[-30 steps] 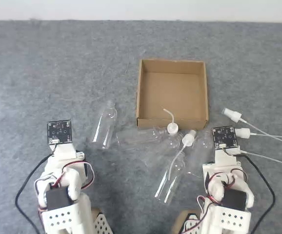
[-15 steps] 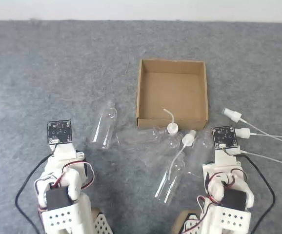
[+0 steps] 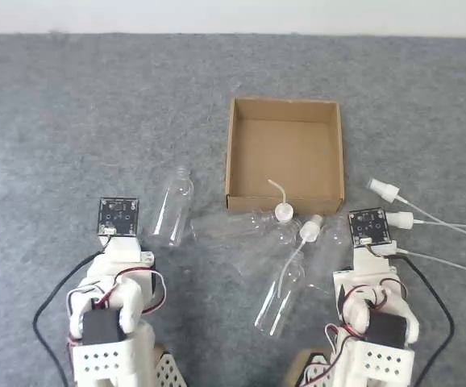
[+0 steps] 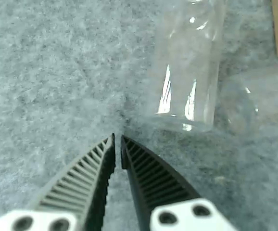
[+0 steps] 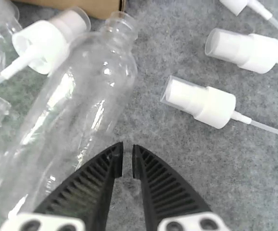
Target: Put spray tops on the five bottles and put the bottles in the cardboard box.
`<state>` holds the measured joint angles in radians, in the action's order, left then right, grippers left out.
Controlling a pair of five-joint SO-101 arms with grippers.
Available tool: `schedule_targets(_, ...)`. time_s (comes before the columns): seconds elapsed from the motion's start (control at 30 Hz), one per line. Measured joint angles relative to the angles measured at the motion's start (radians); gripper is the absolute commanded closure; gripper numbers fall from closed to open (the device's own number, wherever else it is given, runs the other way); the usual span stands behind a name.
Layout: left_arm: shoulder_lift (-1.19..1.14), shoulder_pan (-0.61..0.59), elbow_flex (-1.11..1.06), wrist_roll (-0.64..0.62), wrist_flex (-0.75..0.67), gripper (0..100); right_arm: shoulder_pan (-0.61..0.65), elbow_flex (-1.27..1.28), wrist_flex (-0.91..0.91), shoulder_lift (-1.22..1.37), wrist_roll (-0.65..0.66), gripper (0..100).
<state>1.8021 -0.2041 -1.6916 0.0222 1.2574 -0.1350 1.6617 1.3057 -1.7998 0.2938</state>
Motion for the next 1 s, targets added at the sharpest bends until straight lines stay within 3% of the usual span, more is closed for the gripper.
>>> schedule_targets(0.3, 0.0, 0.003, 0.0, 0.0, 0.0, 99, 0.003, 0.0, -0.009, 0.0, 0.0, 98.8)
schedule_targets(0.6, 0.0, 0.003, 0.0, 0.0, 0.0, 99, 0.005, -0.043, -0.235, 0.0, 0.0, 98.8)
schedule_targets(0.8, 0.0, 0.003, 0.0, 0.0, 0.0, 99, 0.006, -0.206, -0.184, 0.0, 0.0, 98.8)
schedule_targets(1.0, 0.0, 0.003, 0.0, 0.0, 0.0, 99, -0.031, -0.353, -0.169, -0.003, 0.106, 98.8)
